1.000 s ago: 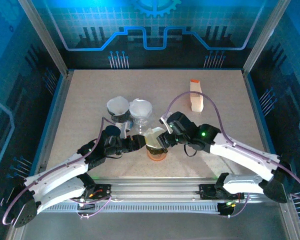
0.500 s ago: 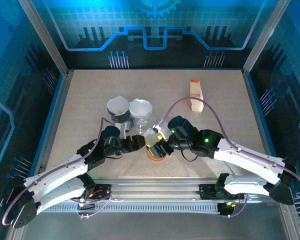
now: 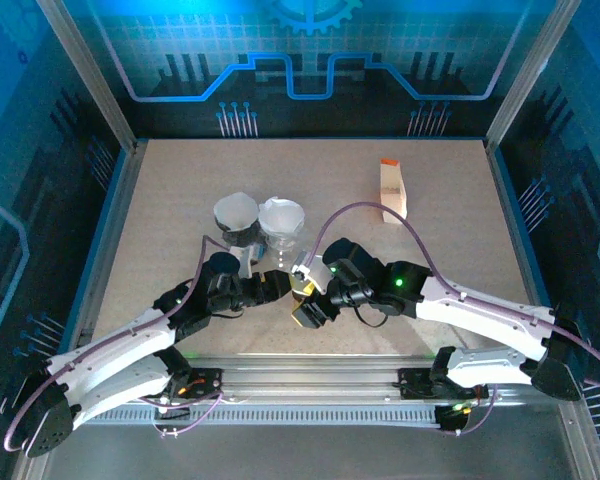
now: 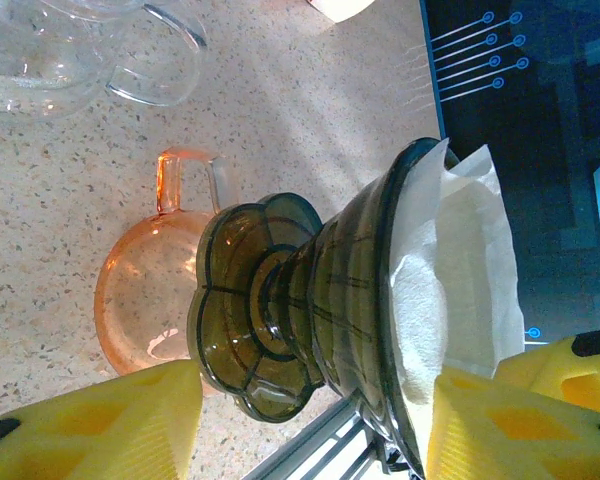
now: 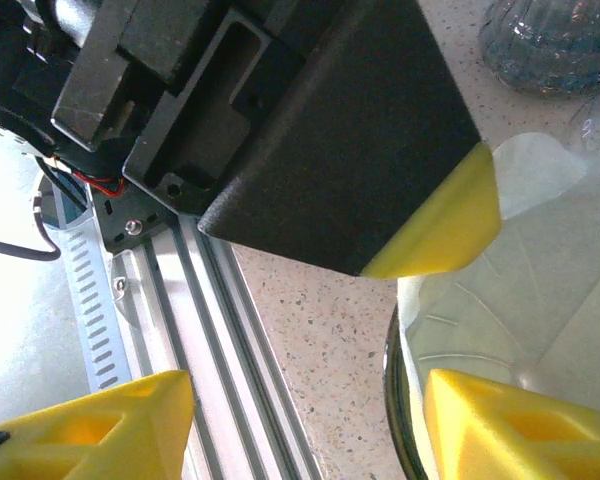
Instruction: Place the coffee filter in the dripper
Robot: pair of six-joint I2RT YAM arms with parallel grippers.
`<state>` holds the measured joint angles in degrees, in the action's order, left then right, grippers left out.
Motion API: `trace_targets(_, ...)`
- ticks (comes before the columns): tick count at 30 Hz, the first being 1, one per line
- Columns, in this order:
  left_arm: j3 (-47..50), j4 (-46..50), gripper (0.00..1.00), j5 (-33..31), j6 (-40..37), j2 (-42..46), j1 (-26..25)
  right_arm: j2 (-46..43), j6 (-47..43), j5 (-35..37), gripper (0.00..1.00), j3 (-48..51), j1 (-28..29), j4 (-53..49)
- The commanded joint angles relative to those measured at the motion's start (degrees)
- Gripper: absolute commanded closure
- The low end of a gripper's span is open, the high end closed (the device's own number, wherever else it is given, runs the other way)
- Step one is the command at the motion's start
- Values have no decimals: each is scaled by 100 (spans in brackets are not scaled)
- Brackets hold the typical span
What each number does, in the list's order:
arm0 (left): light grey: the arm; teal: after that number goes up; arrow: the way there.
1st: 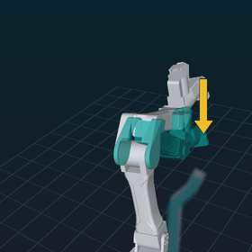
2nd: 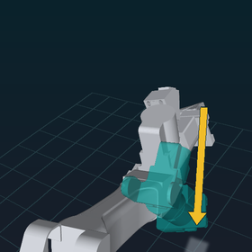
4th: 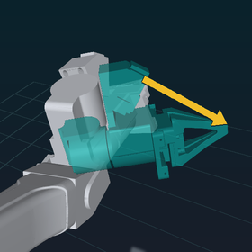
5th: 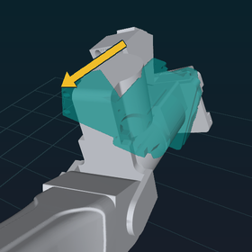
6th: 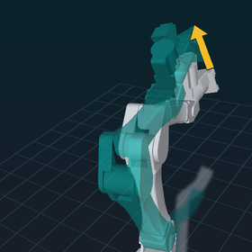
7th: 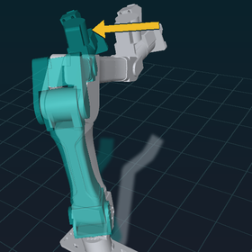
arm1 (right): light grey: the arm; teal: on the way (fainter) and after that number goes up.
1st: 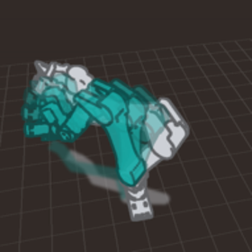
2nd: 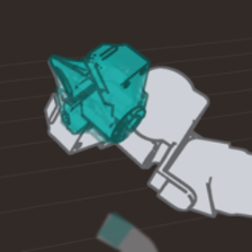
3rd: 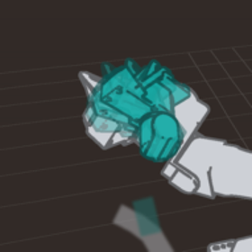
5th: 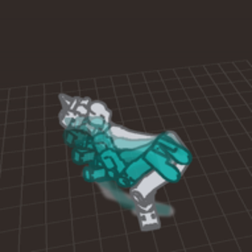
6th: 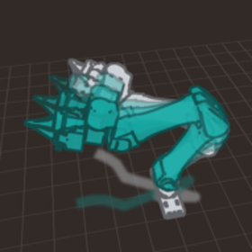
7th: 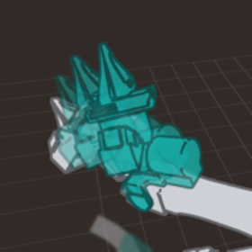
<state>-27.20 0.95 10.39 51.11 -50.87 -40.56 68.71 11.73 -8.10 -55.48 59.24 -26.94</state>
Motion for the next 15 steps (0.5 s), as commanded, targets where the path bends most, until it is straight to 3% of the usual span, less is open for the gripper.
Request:
trace_targets(1,57,-41,37,24,82,42,25,-9,-48,-196,38,-58,70,84)
trace_targets(9,11,78,29,-37,108,346,29,-2,-4,-175,39,-25,65,128)
trace_targets(15,-6,196,33,-66,71,458,25,11,12,-206,40,-23,70,149)
